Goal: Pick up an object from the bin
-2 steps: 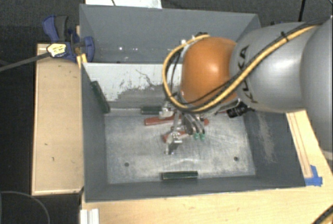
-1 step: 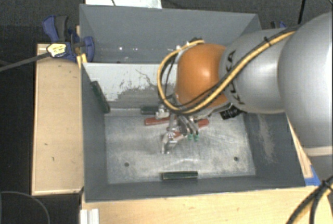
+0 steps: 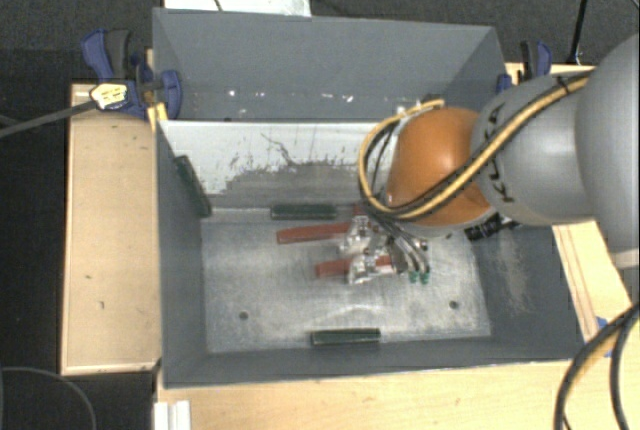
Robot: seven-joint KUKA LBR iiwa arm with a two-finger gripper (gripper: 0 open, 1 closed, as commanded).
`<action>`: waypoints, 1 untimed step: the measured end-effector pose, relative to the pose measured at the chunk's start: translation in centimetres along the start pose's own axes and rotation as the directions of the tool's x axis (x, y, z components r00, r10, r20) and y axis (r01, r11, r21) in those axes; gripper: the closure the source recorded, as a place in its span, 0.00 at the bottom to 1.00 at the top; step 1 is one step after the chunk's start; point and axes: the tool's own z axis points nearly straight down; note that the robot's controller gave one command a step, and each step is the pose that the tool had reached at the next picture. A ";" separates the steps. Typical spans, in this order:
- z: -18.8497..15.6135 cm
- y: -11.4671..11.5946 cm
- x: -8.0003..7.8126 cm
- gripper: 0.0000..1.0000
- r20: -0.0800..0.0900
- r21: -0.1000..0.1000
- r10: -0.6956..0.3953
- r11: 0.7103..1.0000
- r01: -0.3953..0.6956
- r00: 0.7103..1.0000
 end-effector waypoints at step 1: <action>0.0 0.0 0.0 1.00 0.000 0.000 0.002 1.000 -0.002 1.000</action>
Offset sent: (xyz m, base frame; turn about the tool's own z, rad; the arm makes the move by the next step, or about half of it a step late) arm 0.0069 -0.0166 0.1413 0.0115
